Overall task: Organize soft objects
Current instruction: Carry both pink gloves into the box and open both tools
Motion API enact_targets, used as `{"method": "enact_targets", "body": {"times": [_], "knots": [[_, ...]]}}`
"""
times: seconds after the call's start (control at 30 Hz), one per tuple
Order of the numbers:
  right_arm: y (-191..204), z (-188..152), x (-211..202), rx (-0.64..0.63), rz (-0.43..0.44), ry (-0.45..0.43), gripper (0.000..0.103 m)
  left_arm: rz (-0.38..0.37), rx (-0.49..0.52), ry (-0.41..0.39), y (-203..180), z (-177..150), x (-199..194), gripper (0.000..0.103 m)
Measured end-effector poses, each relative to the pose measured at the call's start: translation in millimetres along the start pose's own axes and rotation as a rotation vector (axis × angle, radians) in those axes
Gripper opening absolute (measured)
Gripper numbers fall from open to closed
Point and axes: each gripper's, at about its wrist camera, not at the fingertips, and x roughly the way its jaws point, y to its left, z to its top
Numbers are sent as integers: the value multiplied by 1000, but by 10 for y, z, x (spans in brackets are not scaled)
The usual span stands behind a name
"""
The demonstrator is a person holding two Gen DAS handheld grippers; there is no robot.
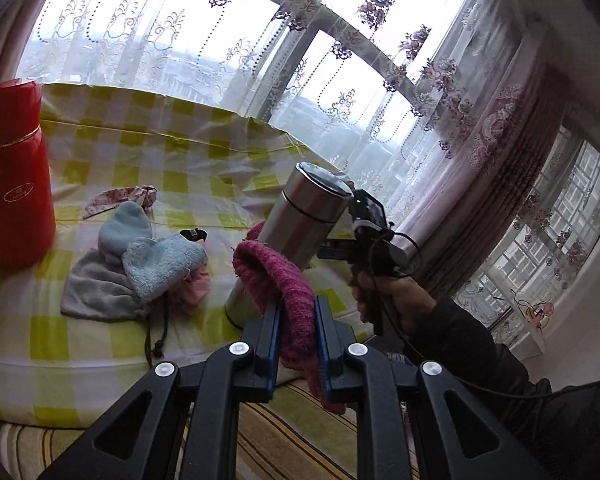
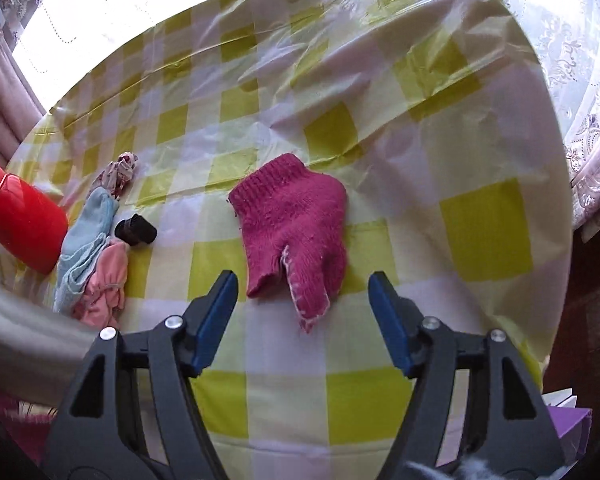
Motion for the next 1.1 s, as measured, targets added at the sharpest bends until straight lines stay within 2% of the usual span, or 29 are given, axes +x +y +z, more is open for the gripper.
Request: {"method": "enact_targets", "body": {"times": [0.17, 0.2, 0.23, 0.3, 0.47, 0.73, 0.9, 1.1], "knots": [[51, 225, 470, -8, -51, 48, 70, -56, 33, 59, -255, -179, 91, 16], [70, 229, 515, -21, -65, 51, 56, -65, 37, 68, -290, -197, 116, 16], [90, 219, 547, -37, -82, 58, 24, -72, 42, 76, -327, -215, 144, 16], [89, 171, 515, -40, -75, 42, 20, -85, 51, 87, -378, -236, 193, 16], [-14, -75, 36, -20, -66, -56, 18, -106, 50, 105, -438, -249, 309, 16], [-477, -835, -1313, 113, -47, -197, 18, -184, 73, 114, -694, -214, 446, 16], [-718, -1395, -1998, 159, -106, -249, 18, -259, 117, 133, -1010, -225, 551, 16], [-986, -1925, -2452, 228, -205, -261, 18, -303, 180, 162, -1418, -295, 721, 18]]}}
